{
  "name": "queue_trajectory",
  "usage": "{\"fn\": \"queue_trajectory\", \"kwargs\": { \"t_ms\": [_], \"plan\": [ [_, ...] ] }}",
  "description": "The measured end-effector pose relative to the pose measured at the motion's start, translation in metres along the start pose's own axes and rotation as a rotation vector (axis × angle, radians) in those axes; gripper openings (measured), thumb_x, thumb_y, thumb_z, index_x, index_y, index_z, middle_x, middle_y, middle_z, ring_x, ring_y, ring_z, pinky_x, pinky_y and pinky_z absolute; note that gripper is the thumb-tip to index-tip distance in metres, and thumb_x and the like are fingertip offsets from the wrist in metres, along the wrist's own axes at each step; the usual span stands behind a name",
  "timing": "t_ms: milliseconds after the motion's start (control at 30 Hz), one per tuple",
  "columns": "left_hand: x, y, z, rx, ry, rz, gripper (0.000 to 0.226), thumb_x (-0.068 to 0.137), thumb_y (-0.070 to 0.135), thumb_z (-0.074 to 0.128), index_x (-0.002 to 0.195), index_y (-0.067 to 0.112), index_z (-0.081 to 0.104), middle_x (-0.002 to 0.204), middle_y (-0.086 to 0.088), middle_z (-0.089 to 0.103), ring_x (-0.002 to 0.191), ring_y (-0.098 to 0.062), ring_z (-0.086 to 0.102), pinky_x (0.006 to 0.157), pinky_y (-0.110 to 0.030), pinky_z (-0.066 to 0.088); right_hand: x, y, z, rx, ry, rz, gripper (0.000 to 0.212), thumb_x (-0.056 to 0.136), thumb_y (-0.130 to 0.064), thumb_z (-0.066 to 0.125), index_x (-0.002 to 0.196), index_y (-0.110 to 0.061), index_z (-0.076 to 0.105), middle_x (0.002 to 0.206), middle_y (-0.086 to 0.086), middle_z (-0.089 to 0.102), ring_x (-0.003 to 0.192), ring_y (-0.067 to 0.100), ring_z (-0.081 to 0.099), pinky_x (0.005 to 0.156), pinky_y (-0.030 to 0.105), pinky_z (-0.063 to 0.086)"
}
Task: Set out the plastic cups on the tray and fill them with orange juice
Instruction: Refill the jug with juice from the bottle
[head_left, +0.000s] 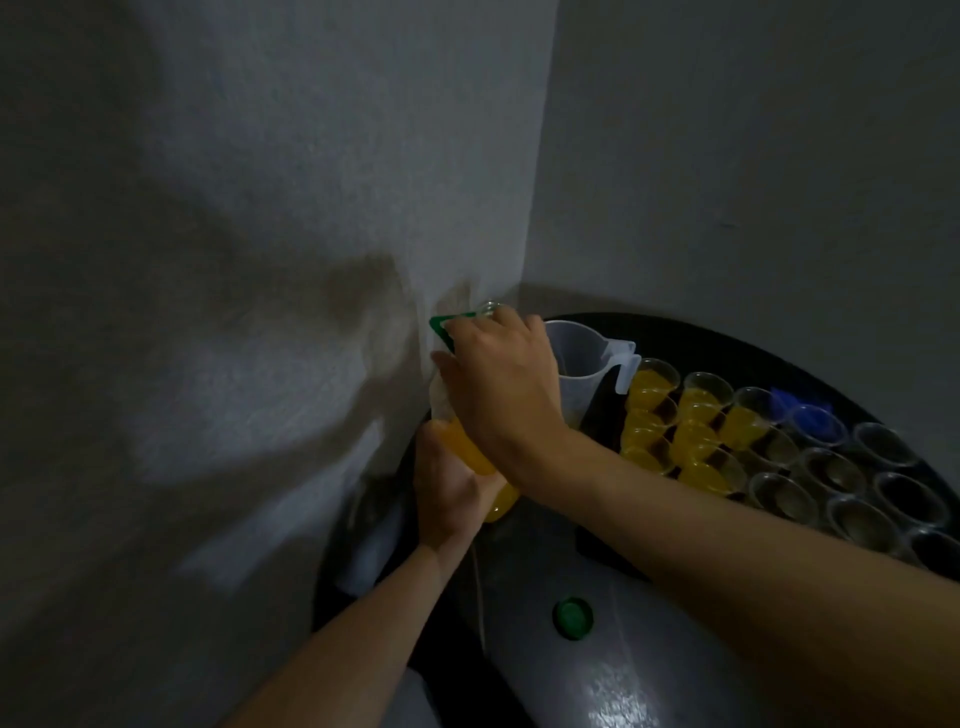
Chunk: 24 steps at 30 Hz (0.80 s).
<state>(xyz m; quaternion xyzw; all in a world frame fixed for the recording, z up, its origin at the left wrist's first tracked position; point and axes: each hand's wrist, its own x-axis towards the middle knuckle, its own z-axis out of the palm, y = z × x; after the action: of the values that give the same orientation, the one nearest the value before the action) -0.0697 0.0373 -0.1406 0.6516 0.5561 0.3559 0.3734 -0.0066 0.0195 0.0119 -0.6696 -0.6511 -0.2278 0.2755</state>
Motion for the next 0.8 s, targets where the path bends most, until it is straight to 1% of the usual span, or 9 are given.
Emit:
{"fn": "queue_trajectory", "kwargs": {
  "t_ms": [67,167,233,300,367,500,600,667,800],
  "plan": [
    [-0.004,0.003,-0.007,-0.003,0.032,0.017,0.072,0.066,0.053,0.078,0.125,0.02,0.054,0.12,0.005,0.057,0.11,-0.017,0.058,0.088,-0.021,0.041,0.008,0.001,-0.004,0.0,0.025,-0.005,0.015,0.077,-0.012,0.076,0.069,-0.016,0.064,0.064,0.002,0.063,0.066,0.023,0.055,0.063,0.031,0.029],
    [-0.001,0.006,-0.018,0.047,0.038,0.001,0.074,0.061,0.04,0.093,0.113,0.028,0.042,0.112,0.008,0.051,0.103,-0.016,0.056,0.084,-0.027,0.038,0.021,0.016,-0.015,0.119,-0.04,0.016,0.01,0.09,-0.013,0.063,0.08,-0.013,0.066,0.072,0.003,0.065,0.07,0.023,0.058,0.073,0.04,0.044],
    [-0.001,0.011,-0.026,0.109,0.016,-0.007,0.079,0.065,0.038,0.093,0.123,0.024,0.042,0.121,0.001,0.051,0.115,-0.023,0.053,0.088,-0.031,0.039,0.029,0.026,-0.023,0.214,-0.051,0.039,0.012,0.094,-0.016,0.059,0.088,-0.011,0.067,0.078,0.004,0.068,0.072,0.023,0.061,0.079,0.044,0.048],
    [-0.002,0.016,-0.037,0.161,-0.007,-0.016,0.09,0.066,0.046,0.09,0.136,0.021,0.039,0.135,-0.004,0.047,0.127,-0.026,0.048,0.1,-0.039,0.042,0.034,0.031,-0.03,0.325,-0.017,0.063,0.013,0.094,-0.017,0.059,0.091,-0.01,0.069,0.078,0.005,0.069,0.069,0.022,0.063,0.074,0.046,0.052],
    [-0.002,0.022,-0.05,0.181,0.022,0.052,0.09,0.061,0.054,0.088,0.132,0.024,0.04,0.133,-0.005,0.05,0.123,-0.026,0.053,0.1,-0.042,0.047,0.042,0.035,-0.036,0.404,-0.02,0.139,0.014,0.095,-0.018,0.06,0.095,-0.01,0.071,0.081,0.006,0.072,0.069,0.021,0.065,0.071,0.046,0.055],
    [0.004,0.051,-0.079,0.358,0.042,0.087,0.096,0.063,0.044,0.093,0.139,0.022,0.04,0.136,-0.005,0.052,0.127,-0.025,0.051,0.104,-0.047,0.047,0.06,0.048,-0.046,0.53,-0.03,0.285,0.016,0.096,-0.02,0.061,0.105,-0.012,0.072,0.091,0.005,0.073,0.073,0.015,0.067,0.068,0.038,0.059],
    [0.008,0.076,-0.095,0.4,0.01,0.116,0.099,0.065,0.044,0.092,0.145,0.022,0.038,0.143,-0.003,0.048,0.135,-0.025,0.044,0.109,-0.046,0.043,0.077,0.065,-0.054,0.607,-0.077,0.39,0.016,0.097,-0.02,0.062,0.107,-0.013,0.072,0.088,0.002,0.07,0.072,0.009,0.067,0.068,0.025,0.058],
    [0.01,0.088,-0.103,0.426,-0.007,0.147,0.097,0.066,0.045,0.091,0.144,0.022,0.039,0.142,-0.003,0.049,0.136,-0.025,0.044,0.106,-0.043,0.042,0.089,0.08,-0.059,0.659,-0.137,0.453,0.016,0.096,-0.02,0.064,0.107,-0.013,0.074,0.087,0.004,0.071,0.074,0.012,0.068,0.07,0.025,0.058],
    [0.015,0.104,-0.111,0.51,-0.008,0.189,0.092,0.063,0.049,0.089,0.138,0.022,0.044,0.137,-0.004,0.053,0.13,-0.028,0.05,0.101,-0.044,0.044,0.102,0.108,-0.065,0.76,-0.26,0.497,0.016,0.094,-0.017,0.067,0.107,-0.009,0.073,0.081,0.004,0.07,0.064,0.006,0.065,0.058,0.011,0.049]
  ]
}}
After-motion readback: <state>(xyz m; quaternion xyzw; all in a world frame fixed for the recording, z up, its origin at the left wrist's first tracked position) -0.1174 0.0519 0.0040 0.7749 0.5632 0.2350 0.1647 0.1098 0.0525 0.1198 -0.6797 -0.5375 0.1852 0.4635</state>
